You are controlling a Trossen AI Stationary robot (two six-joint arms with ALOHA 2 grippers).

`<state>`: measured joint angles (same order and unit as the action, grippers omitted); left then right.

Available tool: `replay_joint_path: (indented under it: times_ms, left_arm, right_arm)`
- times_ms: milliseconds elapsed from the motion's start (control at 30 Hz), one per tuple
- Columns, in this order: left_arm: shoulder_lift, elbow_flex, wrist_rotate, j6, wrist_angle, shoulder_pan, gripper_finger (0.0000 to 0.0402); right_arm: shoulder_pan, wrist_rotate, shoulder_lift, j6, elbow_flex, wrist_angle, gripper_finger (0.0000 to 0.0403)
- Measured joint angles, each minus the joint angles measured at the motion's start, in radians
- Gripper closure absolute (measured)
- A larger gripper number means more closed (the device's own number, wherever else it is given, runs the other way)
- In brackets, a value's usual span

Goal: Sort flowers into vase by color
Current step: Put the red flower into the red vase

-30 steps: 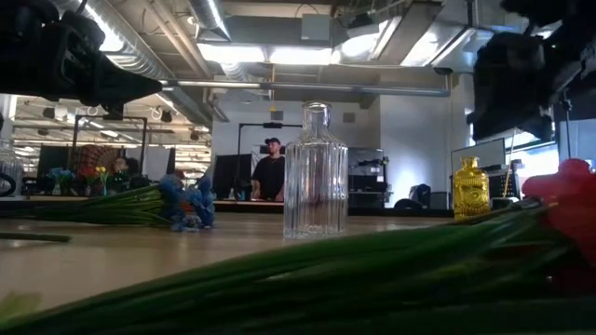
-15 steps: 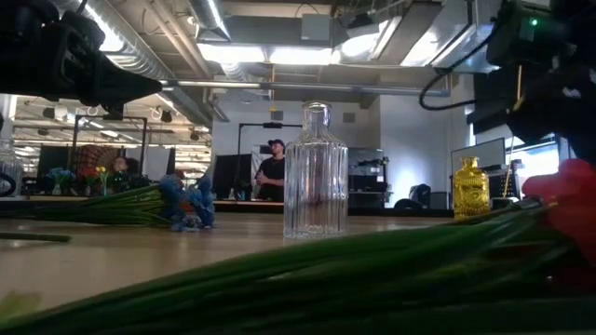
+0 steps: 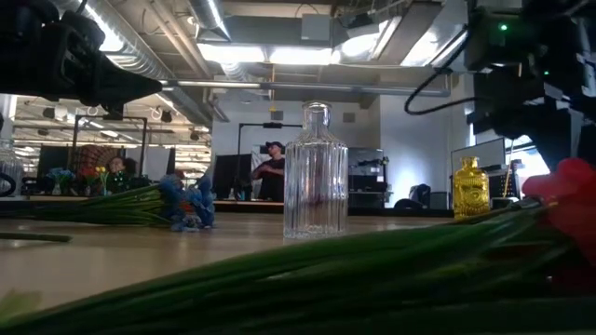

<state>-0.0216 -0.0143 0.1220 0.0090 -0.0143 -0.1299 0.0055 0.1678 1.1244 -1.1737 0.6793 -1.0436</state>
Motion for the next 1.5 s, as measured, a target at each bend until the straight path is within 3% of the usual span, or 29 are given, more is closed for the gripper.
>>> replay_joint_path:
  times_ms: [200,700,833,1033,1100,1233,1500]
  left_arm:
    - [0.000,0.000,0.000,0.000,0.000,0.000,0.0401]
    - [0.000,0.000,0.000,0.000,0.000,0.000,0.0401]
    - [0.000,0.000,0.000,0.000,0.000,0.000,0.0401]
    - [0.000,0.000,0.000,0.000,0.000,0.000,0.0401]
    - [0.000,0.000,0.001,0.000,0.000,0.000,0.0401]
    - [0.000,0.000,0.003,0.000,0.000,0.000,0.0401]
    - [0.000,0.000,0.004,0.003,0.000,0.000,0.0401]
  right_arm:
    - [-0.002,-0.055,0.146,0.111,0.035,-0.155,0.0193]
    - [-0.117,-0.052,0.384,0.371,-0.052,-0.006,0.0209]
    - [-0.118,-0.075,0.385,0.391,-0.029,0.004,0.0257]
    - [-0.119,-0.138,0.385,0.394,0.023,0.040,0.0370]
    - [-0.119,-0.141,0.385,0.395,0.055,0.030,0.0392]
    - [-0.119,-0.146,0.385,0.425,0.175,0.000,0.0381]
    - [-0.120,-0.217,0.385,0.566,0.585,-0.085,0.0392]
